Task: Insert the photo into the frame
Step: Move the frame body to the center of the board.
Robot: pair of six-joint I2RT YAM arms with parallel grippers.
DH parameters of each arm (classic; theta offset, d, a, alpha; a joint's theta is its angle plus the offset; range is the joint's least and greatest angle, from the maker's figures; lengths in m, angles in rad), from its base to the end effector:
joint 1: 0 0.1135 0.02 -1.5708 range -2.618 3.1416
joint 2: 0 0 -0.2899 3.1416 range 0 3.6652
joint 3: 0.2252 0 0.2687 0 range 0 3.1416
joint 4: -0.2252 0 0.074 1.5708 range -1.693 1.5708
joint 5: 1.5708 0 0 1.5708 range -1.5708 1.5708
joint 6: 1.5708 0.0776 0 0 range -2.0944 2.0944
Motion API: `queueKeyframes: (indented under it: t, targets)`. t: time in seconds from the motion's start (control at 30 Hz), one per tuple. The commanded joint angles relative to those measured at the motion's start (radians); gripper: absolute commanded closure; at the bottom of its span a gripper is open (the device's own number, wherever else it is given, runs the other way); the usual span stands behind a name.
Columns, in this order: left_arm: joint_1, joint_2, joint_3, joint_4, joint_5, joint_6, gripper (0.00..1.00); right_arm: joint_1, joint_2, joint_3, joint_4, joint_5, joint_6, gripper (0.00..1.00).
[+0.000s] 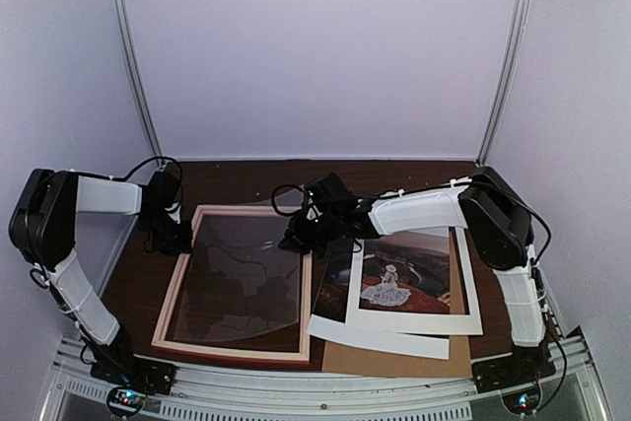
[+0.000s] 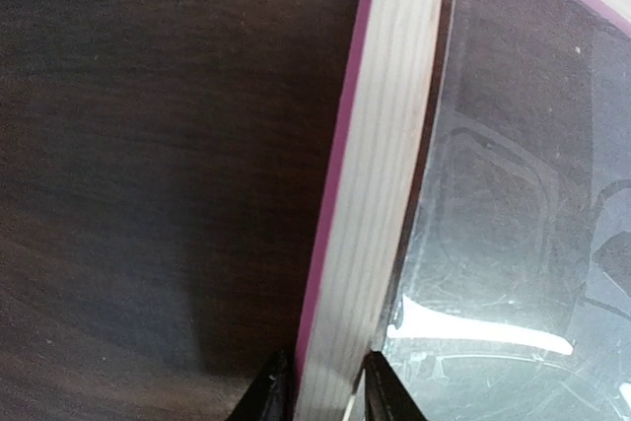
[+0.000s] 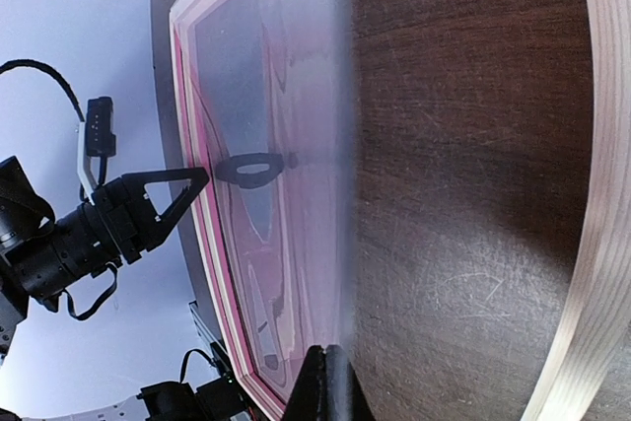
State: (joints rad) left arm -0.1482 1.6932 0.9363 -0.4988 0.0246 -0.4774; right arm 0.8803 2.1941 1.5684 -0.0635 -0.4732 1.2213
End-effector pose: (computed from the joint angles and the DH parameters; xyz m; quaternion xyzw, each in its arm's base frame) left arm 0.3300 -0.0512 0.1209 -0.1599 0.9745 -0.0598 0.1455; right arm 0.3212 0.4443 0.1531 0.0506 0.8834 0.4653 0.0221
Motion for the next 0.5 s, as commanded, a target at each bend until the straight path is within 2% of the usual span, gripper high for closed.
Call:
queueKeyframes:
  t: [0.0,0.27,0.47]
  targets:
    - [-0.002,0.029,0.032,0.051,-0.009,0.009,0.73,-0.014,-0.008,0.024,0.008,-0.013,-0.012,1.00]
    - [-0.001,0.041,0.045,0.086,-0.049,-0.040,0.89,-0.041,-0.001,0.040,0.006,-0.035,-0.017,1.00]
    - [-0.001,0.054,0.057,0.102,-0.040,-0.060,0.90,-0.057,0.016,0.096,-0.037,-0.061,-0.053,1.00]
